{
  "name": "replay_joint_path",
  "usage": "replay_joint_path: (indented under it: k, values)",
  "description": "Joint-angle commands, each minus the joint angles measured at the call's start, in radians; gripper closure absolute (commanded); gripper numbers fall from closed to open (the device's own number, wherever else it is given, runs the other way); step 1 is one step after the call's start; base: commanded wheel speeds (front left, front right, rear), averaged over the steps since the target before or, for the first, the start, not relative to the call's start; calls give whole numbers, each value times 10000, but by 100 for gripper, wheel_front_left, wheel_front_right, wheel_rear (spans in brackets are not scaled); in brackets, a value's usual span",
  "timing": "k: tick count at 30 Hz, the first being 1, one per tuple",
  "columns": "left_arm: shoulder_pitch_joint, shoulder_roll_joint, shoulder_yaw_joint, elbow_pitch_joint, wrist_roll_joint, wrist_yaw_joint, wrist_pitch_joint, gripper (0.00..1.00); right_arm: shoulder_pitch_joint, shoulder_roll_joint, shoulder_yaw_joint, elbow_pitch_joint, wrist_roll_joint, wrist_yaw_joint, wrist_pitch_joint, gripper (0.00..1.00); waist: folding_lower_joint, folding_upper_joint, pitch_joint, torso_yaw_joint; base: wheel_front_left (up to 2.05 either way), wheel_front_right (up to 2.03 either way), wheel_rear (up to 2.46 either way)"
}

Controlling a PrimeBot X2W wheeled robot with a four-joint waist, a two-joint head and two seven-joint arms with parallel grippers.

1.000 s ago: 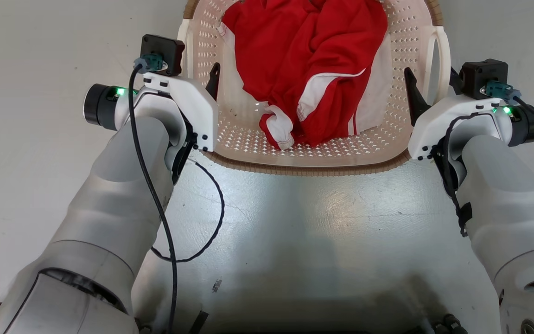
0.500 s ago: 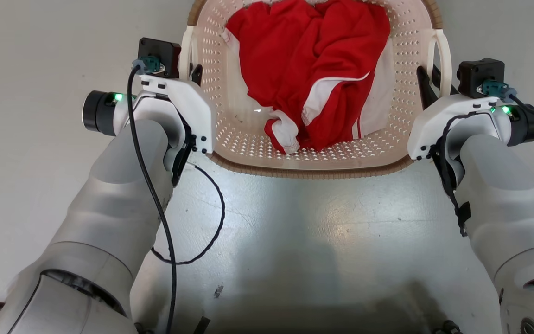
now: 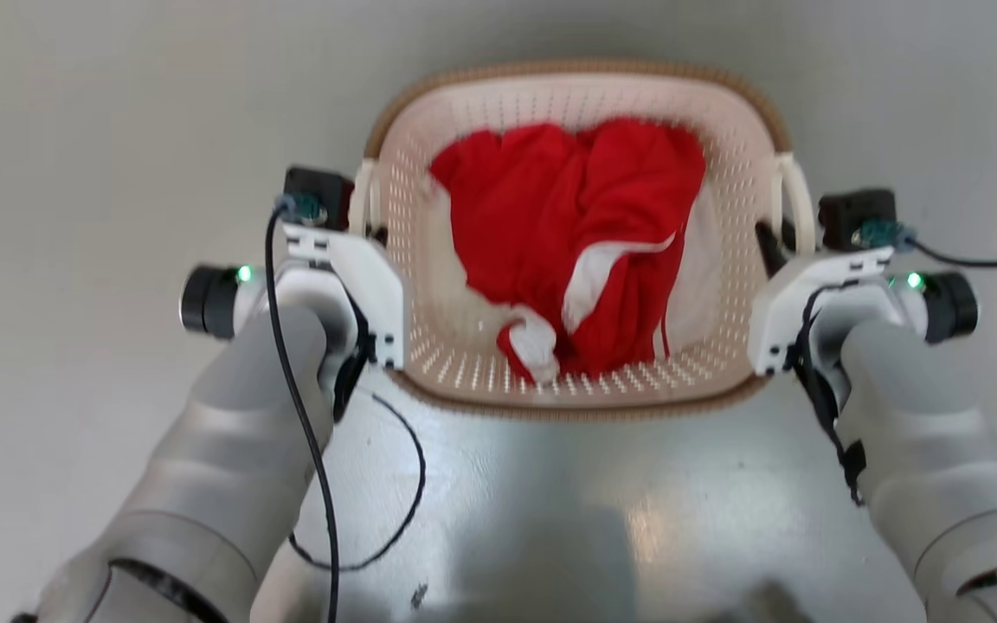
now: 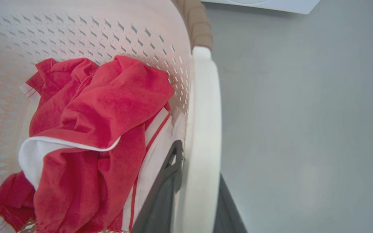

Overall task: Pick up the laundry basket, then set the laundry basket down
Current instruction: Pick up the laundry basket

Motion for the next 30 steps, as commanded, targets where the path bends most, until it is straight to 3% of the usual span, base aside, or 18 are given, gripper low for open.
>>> replay_joint_path:
  k: [1, 17, 30]
  values:
    - [269, 187, -3, -188, -115, 25, -10, 100, 585, 239, 471, -45, 145, 73, 104, 100, 0, 0, -601, 39, 0, 0, 0]
    - [2339, 187, -738, 265, -882, -239, 877, 100, 2449, 239, 3141, -605, 2856, 73, 1975, 100, 0, 0, -4015, -449, 0, 0, 0]
    - [3343, 187, -1235, 488, -1041, -455, 1633, 100, 3170, 239, 4222, -849, 4056, 73, 2888, 100, 0, 0, -6045, -795, 0, 0, 0]
